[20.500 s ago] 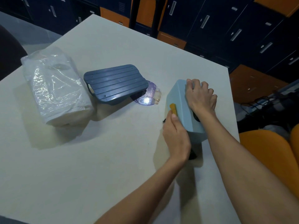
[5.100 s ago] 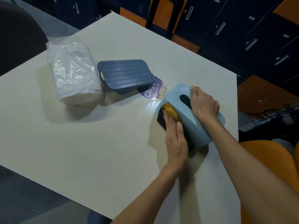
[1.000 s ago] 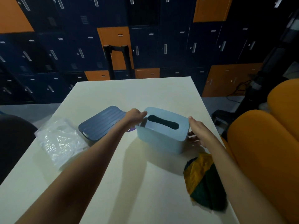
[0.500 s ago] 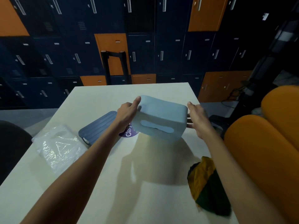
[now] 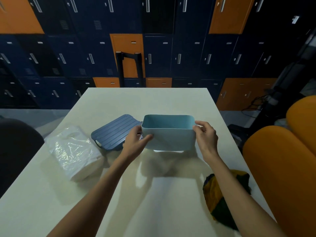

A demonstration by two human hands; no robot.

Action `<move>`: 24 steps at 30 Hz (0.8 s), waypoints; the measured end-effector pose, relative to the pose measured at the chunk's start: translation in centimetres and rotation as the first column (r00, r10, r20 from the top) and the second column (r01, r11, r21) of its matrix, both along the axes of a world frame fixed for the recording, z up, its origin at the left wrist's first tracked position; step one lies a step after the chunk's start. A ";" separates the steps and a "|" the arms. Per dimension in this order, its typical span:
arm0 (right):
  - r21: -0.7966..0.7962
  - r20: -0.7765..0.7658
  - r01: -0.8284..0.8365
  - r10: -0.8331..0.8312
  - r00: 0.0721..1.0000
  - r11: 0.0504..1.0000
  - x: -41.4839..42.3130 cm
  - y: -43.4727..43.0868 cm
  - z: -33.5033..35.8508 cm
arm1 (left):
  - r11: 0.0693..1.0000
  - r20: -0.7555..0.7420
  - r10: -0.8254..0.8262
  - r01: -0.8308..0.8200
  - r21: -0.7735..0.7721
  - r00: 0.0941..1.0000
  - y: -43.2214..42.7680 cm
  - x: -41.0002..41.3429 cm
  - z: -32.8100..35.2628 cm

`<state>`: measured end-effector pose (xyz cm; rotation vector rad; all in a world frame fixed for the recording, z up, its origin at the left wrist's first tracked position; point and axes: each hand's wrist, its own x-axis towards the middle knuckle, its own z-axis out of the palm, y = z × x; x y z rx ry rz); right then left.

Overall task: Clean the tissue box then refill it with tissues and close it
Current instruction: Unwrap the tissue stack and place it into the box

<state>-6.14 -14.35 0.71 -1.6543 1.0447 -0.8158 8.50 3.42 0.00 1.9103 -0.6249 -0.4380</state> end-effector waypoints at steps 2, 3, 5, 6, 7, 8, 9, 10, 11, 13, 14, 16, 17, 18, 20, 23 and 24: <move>-0.002 -0.011 -0.001 0.001 1.000 1.000 0.0 0.3 -0.5 | 1.000 0.013 0.012 -0.013 0.009 1.000 0.4 -0.2 -0.5; -0.004 -0.017 -0.002 0.002 1.000 1.000 -0.1 0.5 -0.7 | 1.000 0.020 0.012 -0.013 0.016 1.000 0.5 -0.3 -0.6; -0.016 -0.029 -0.016 0.016 0.999 1.000 -0.3 0.8 -0.9 | 1.000 0.040 0.008 -0.009 0.016 0.999 0.8 -0.5 -0.8; -0.027 -0.039 -0.027 0.026 0.999 0.999 -0.4 0.9 -1.1 | 1.000 0.051 0.004 -0.005 0.015 0.999 0.9 -0.6 -0.8; -0.036 -0.054 -0.039 0.037 0.998 0.999 -0.5 1.0 -1.1 | 1.000 0.061 -0.001 0.000 0.015 0.998 1.0 -0.7 -0.8; -0.044 -0.073 -0.056 0.053 0.996 0.997 -0.6 1.0 -1.2 | 1.000 0.069 -0.007 0.006 0.016 0.998 1.1 -0.6 -0.9; -0.052 -0.098 -0.077 0.072 0.993 0.996 -0.7 0.9 -1.3 | 1.000 0.074 -0.016 0.015 0.017 0.997 1.2 -0.5 -1.1; -0.066 -0.125 -0.101 0.093 0.988 0.993 -0.8 0.8 -1.4 | 0.999 0.075 -0.028 0.026 0.024 0.997 1.3 -0.4 -1.2; -0.086 -0.156 -0.123 0.108 0.982 0.989 -0.9 0.7 -1.3 | 0.999 0.078 -0.042 0.039 0.035 0.996 1.5 -0.4 -1.2; -0.155 -0.199 -0.143 0.111 0.974 0.978 -0.8 0.6 -1.0 | 0.996 0.104 -0.062 0.055 0.070 0.993 1.7 -0.2 -1.1; -0.204 -0.205 -0.142 0.099 0.974 0.969 -0.7 0.6 -0.6 | 0.995 0.137 -0.054 0.043 0.085 0.989 1.8 -0.1 -0.9; -0.303 -0.195 -0.134 0.076 0.978 0.943 -0.2 0.9 0.7 | 0.995 0.216 -0.005 -0.016 0.096 0.976 2.1 0.1 -0.3; -0.347 -0.180 -0.131 0.071 0.981 0.929 0.4 1.2 1.5 | 0.995 0.233 0.026 -0.048 0.087 0.972 2.3 0.4 0.2; -0.389 -0.162 -0.134 0.075 0.984 0.912 0.9 1.5 2.3 | 0.994 0.234 0.057 -0.076 0.074 0.970 2.6 0.7 0.6; -0.446 -0.133 -0.160 0.112 0.985 0.880 2.5 2.4 3.7 | 0.993 0.259 0.096 -0.110 0.041 0.961 3.3 1.7 1.7; -0.444 -0.105 -0.231 0.206 0.973 0.865 5.6 4.4 5.3 | 0.987 0.312 0.157 -0.162 -0.008 0.937 5.2 3.6 3.7; -0.442 -0.104 -0.263 0.243 0.965 0.857 6.7 5.3 5.6 | 0.982 0.318 0.188 -0.189 -0.028 0.929 5.9 4.3 4.4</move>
